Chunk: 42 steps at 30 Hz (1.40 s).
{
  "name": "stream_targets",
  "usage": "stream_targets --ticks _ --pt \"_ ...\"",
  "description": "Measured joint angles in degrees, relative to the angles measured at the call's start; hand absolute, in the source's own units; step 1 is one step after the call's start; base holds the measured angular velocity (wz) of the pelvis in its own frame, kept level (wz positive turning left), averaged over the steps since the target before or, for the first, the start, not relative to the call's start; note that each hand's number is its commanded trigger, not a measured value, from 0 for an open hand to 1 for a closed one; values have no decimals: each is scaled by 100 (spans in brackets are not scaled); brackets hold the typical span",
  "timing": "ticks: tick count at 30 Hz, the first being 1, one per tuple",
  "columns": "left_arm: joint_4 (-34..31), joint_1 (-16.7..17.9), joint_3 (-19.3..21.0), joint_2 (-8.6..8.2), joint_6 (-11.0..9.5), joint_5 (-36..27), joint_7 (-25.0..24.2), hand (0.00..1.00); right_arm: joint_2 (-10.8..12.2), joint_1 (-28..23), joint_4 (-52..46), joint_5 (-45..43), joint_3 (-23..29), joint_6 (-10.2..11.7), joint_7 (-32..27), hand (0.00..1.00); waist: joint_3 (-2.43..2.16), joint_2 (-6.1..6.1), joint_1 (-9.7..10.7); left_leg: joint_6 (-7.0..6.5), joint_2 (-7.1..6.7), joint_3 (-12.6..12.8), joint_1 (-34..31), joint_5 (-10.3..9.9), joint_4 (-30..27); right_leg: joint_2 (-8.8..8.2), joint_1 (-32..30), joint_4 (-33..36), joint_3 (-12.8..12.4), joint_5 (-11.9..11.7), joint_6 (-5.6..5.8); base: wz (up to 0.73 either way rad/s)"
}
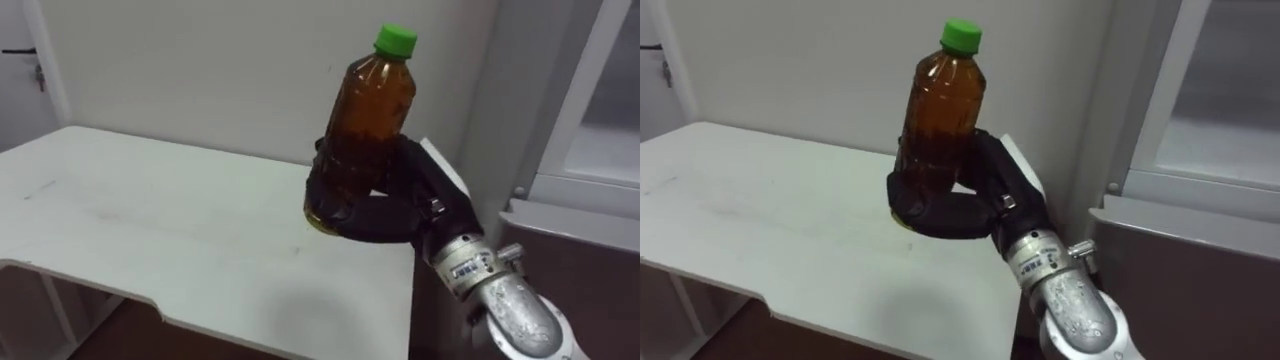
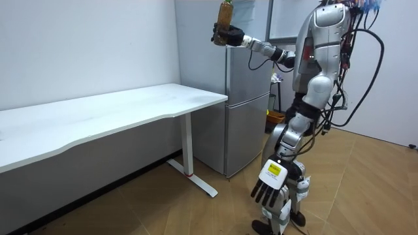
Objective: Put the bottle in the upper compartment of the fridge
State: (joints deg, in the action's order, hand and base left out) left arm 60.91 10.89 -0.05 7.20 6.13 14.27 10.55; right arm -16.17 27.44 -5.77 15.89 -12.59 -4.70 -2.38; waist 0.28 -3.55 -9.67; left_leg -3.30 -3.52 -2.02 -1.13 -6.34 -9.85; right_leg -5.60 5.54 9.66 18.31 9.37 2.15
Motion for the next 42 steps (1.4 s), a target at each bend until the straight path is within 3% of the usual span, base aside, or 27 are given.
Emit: stream_targets --ticks 8,13,19,27,35,42 --pt "-5 19 -1 38 -33 2 0 0 -48 -6 -441 8 292 -3 -72 100 -11 5 164 -9 33 169 175 -41 7 19 86 9 -215 -1 -1 -10" --pt "-11 60 5 53 -30 53 -33 0 -48 -45 -470 -74 342 -7 -50 100 -35 33 329 -2 70 180 162 -196 -200 60 150 17 -267 -6 -8 -6" --pt "-27 93 8 69 -30 110 -30 0 -50 -335 -966 -59 678 -14 -59 100 -57 38 465 2 88 211 179 -196 -198 71 124 17 -271 -17 -24 -2" --pt "-27 81 102 72 -33 162 13 0 -59 -427 -1092 -47 774 -12 -52 100 -64 45 544 15 176 453 184 -205 -187 118 68 14 -417 -78 -54 -15" --pt "-21 74 217 55 -33 158 4 0 -120 -474 -1216 -167 1150 -13 -69 100 -69 45 663 27 190 464 176 -216 -185 134 47 11 -422 -83 -59 -1" --pt "35 95 308 50 -38 160 8 0 -210 -983 -1330 -168 1479 -10 -250 100 -71 41 666 32 191 466 239 -220 -162 136 92 5 -426 -82 -59 0"
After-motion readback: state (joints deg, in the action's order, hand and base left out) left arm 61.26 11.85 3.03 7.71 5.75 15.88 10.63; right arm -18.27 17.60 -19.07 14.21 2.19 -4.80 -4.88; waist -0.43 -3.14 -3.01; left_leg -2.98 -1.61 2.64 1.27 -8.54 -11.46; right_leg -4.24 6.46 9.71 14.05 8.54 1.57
